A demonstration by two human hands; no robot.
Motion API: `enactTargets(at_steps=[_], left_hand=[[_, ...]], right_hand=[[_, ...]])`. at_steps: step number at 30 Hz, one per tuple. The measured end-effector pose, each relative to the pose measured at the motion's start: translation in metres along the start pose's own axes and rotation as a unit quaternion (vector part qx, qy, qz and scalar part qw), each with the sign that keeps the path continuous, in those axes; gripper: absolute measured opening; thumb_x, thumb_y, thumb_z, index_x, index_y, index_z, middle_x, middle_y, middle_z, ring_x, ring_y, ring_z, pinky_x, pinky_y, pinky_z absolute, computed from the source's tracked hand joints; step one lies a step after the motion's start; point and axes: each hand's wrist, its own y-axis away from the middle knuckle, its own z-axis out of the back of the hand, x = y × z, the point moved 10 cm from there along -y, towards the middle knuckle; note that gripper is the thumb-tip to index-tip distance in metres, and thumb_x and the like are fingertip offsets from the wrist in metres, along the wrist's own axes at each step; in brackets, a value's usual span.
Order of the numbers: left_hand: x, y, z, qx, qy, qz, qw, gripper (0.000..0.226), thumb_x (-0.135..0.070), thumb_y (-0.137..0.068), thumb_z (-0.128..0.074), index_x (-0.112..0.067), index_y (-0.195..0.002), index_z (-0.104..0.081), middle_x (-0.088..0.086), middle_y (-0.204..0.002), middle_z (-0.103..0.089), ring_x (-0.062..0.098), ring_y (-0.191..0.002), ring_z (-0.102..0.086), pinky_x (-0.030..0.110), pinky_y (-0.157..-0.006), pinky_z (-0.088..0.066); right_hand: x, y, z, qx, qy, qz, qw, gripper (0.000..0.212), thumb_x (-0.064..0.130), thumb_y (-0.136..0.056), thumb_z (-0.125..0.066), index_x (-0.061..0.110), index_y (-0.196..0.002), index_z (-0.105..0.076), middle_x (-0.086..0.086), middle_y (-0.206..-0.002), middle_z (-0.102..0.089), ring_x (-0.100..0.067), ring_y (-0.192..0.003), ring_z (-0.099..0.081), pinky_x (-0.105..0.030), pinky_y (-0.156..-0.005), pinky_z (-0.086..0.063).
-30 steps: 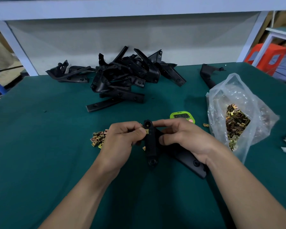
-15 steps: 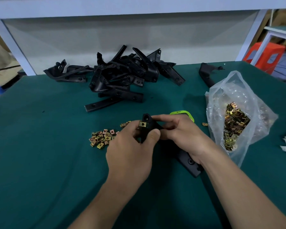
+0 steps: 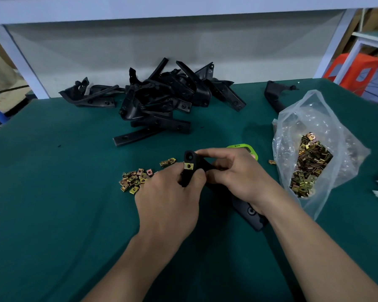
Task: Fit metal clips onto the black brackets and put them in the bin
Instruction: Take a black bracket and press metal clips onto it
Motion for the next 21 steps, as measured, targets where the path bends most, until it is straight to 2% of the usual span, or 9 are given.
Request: enactTargets(at_steps=[2, 5, 8, 12, 15, 17, 19, 21], left_hand=[[-0.001, 0.001, 0.0, -0.001, 0.008, -0.001, 1.0, 0.042, -0.065, -0.083, -0.047, -0.028, -0.067, -0.059, -0.015, -0.054, -0.061, 0.005, -0.054, -0.056, 0.031, -0.055, -0.045], [-0.001, 0.002, 0.0, 0.003, -0.025, -0.002, 1.0, 0.046, -0.069, -0.083, -0.038, -0.029, -0.065, -0.053, -0.013, -0.051, -0.057, 0.006, -0.052, -0.054, 0.029, -0.053, -0.041], [0.0, 0.0, 0.0, 0.014, -0.075, 0.003, 0.997, 0.049, -0.07, -0.082, -0.031, -0.029, -0.061, -0.046, -0.011, -0.049, -0.053, 0.012, -0.052, -0.054, 0.029, -0.051, -0.036], [0.002, -0.001, -0.002, 0.025, -0.059, 0.003, 0.998, 0.048, -0.065, -0.086, -0.041, -0.026, -0.057, -0.042, -0.008, -0.051, -0.053, 0.018, -0.053, -0.054, 0.031, -0.052, -0.036], [0.0, -0.003, 0.0, 0.011, -0.059, -0.002, 0.998, 0.048, -0.065, -0.086, -0.044, -0.026, -0.058, -0.043, -0.01, -0.049, -0.051, 0.014, -0.051, -0.05, 0.029, -0.049, -0.031], [-0.001, -0.008, 0.01, -0.016, -0.056, -0.011, 0.998, 0.048, -0.065, -0.087, -0.044, -0.026, -0.058, -0.045, -0.011, -0.046, -0.05, 0.007, -0.047, -0.046, 0.024, -0.048, -0.03], [-0.003, -0.013, 0.021, -0.042, -0.009, -0.021, 0.999, 0.047, -0.065, -0.087, -0.048, -0.027, -0.06, -0.051, -0.01, -0.049, -0.055, 0.01, -0.047, -0.051, 0.028, -0.046, -0.037], [0.004, -0.017, 0.024, -0.034, 0.117, 0.007, 0.992, 0.044, -0.063, -0.087, -0.053, -0.025, -0.067, -0.062, -0.009, -0.053, -0.059, 0.007, -0.048, -0.053, 0.031, -0.046, -0.044]], right_hand=[[0.0, 0.0, 0.001, -0.002, 0.005, 0.0, 1.0, 0.046, 0.014, -0.077, -0.073, 0.037, -0.118, -0.074, -0.001, -0.075, -0.074, -0.013, -0.068, -0.064, -0.03, -0.07, -0.052], [0.004, 0.001, 0.003, -0.02, 0.039, 0.016, 0.999, 0.045, 0.018, -0.077, -0.072, 0.039, -0.118, -0.074, 0.008, -0.065, -0.067, -0.008, -0.061, -0.058, -0.027, -0.064, -0.047], [0.007, 0.001, 0.002, -0.03, 0.077, 0.033, 0.996, 0.044, 0.017, -0.08, -0.07, 0.04, -0.117, -0.073, 0.008, -0.065, -0.066, -0.007, -0.063, -0.057, -0.03, -0.068, -0.047], [0.013, 0.002, -0.002, -0.035, 0.104, 0.048, 0.993, 0.042, 0.011, -0.086, -0.069, 0.038, -0.119, -0.073, 0.009, -0.064, -0.064, -0.005, -0.059, -0.053, -0.026, -0.064, -0.043], [0.024, 0.008, -0.001, -0.047, 0.148, 0.059, 0.986, 0.044, 0.012, -0.087, -0.07, 0.039, -0.123, -0.068, 0.016, -0.065, -0.064, -0.004, -0.059, -0.055, -0.019, -0.062, -0.041], [0.033, 0.015, -0.006, -0.059, 0.277, 0.071, 0.956, 0.065, 0.024, -0.079, -0.076, 0.044, -0.136, -0.053, 0.015, -0.081, -0.069, -0.009, -0.073, -0.062, -0.027, -0.065, -0.045], [0.044, 0.024, -0.01, -0.114, 0.445, 0.086, 0.884, 0.086, 0.029, -0.073, -0.078, 0.046, -0.145, -0.035, 0.012, -0.09, -0.069, -0.02, -0.081, -0.066, -0.033, -0.061, -0.042], [0.057, 0.03, -0.006, -0.196, 0.522, 0.088, 0.826, 0.08, 0.024, -0.071, -0.078, 0.04, -0.141, -0.041, 0.01, -0.071, -0.058, -0.026, -0.067, -0.063, -0.032, -0.054, -0.032]])
